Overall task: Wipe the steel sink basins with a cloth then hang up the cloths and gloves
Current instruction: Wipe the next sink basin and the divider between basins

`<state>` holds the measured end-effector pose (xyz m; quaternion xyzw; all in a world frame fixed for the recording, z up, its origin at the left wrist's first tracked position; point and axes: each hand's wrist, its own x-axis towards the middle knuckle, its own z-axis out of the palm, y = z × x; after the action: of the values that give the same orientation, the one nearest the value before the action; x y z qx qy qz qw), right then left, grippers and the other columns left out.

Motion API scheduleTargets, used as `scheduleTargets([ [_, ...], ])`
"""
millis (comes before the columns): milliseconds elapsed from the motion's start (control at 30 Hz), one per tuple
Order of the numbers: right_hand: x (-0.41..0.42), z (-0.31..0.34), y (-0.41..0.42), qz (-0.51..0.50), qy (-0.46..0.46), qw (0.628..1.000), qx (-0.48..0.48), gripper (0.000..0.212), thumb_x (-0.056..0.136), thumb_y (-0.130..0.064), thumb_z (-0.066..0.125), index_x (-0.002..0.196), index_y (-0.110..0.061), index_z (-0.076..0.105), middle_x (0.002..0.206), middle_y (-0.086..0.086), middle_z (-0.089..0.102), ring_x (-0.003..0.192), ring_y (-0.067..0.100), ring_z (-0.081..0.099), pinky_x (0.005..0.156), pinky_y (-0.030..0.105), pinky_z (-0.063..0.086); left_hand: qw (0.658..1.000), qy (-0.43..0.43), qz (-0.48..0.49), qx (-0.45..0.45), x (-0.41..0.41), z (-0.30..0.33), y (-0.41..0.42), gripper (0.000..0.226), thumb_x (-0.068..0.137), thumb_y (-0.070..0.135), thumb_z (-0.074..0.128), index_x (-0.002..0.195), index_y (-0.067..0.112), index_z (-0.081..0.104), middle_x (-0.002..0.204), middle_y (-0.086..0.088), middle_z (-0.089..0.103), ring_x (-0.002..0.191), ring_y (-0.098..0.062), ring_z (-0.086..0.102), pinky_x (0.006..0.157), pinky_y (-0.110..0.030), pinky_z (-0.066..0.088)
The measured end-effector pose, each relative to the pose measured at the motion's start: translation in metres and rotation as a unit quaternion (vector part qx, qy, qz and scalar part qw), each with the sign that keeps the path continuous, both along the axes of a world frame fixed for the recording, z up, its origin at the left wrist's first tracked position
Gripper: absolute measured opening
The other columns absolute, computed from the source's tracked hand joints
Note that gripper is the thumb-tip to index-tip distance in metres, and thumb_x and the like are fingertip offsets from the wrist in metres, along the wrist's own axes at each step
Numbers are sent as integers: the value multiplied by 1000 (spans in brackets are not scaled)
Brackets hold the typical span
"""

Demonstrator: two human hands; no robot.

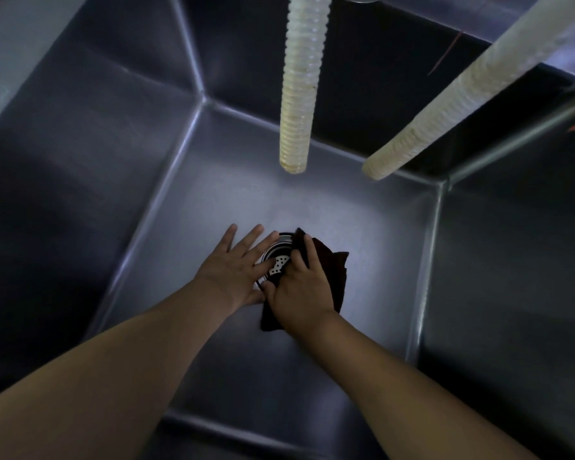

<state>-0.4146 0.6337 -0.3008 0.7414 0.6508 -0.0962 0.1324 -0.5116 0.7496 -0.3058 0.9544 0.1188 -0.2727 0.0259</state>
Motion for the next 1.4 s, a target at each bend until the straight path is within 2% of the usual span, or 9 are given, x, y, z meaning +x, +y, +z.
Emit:
scheduleTargets([
  [67, -1, -3, 0, -27, 31, 998, 45, 37, 93, -39, 52, 107, -12, 72, 104, 13, 71, 127, 33, 46, 117, 47, -2, 1000, -5, 2, 0, 0, 0, -1, 75, 88, 67, 19, 148, 32, -10, 140, 3, -41, 138, -22, -32, 112, -53, -18],
  [167, 6, -11, -7, -85, 110, 987, 80, 41, 97, -33, 40, 103, -7, 72, 97, 7, 72, 118, 24, 51, 116, 33, -17, 1000, 6, -7, 15, 0, 1, -1, 76, 88, 69, 20, 149, 30, -6, 139, 2, -42, 138, -23, -33, 112, -53, -18],
  [467, 7, -14, -6, -71, 143, 984, 75, 55, 98, -44, 16, 130, -22, 56, 131, -7, 57, 134, 13, 33, 110, 32, -27, 999, 26, -12, 17, 0, 1, 1, 77, 88, 69, 19, 149, 29, -7, 140, 0, -43, 130, -22, -41, 110, -53, -20],
  [667, 9, -1, -17, -123, 209, 966, 90, 32, 97, -27, 43, 116, -11, 65, 119, 5, 64, 129, 16, 40, 112, 25, -22, 997, 72, 2, 18, 12, 27, -8, 73, 92, 58, 37, 150, 27, 7, 154, -5, -26, 142, -28, -22, 115, -51, -4],
  [767, 12, 24, -32, -257, 297, 907, 150, 20, 95, -11, 51, 104, 0, 65, 115, 15, 61, 125, 24, 44, 116, 24, 2, 997, 78, 9, 21, 17, 57, -17, 59, 99, 30, 37, 151, 25, 9, 157, -6, -16, 145, -25, -9, 116, -48, 4],
  [833, 15, 50, -44, -364, 339, 843, 203, 17, 95, -6, 50, 98, 3, 65, 106, 17, 60, 109, 29, 50, 101, 21, 25, 998, 57, 30, 8, 13, 78, -20, 55, 100, 20, 28, 150, 26, 6, 159, -5, -8, 146, -23, -6, 116, -46, 5],
  [933, 20, 91, -72, -514, 360, 750, 209, 23, 99, -18, 45, 105, -1, 60, 104, 14, 58, 98, 27, 53, 78, 21, 32, 995, 74, 69, 2, -6, 123, -24, 56, 99, 15, 27, 150, 24, 5, 159, -6, -1, 146, -22, -6, 117, -43, 7],
  [1067, 18, 156, -119, -608, 432, 625, 233, 20, 99, -31, 41, 105, -18, 54, 95, 3, 59, 92, 21, 58, 86, 34, 43, 989, 90, 116, 3, -40, 187, -43, 49, 98, 23, 37, 146, 20, 26, 154, -7, 23, 145, -23, 3, 114, -40, 21],
  [1400, -17, 286, -184, -548, 475, 639, 258, 36, 100, -37, 39, 128, -19, 52, 101, -7, 57, 94, 13, 54, 88, 29, 41, 942, -121, 284, -128, -113, 327, -142, 42, 95, 33, 44, 137, 31, 43, 134, 3, 51, 123, -15, 47, 97, -32, 43],
])
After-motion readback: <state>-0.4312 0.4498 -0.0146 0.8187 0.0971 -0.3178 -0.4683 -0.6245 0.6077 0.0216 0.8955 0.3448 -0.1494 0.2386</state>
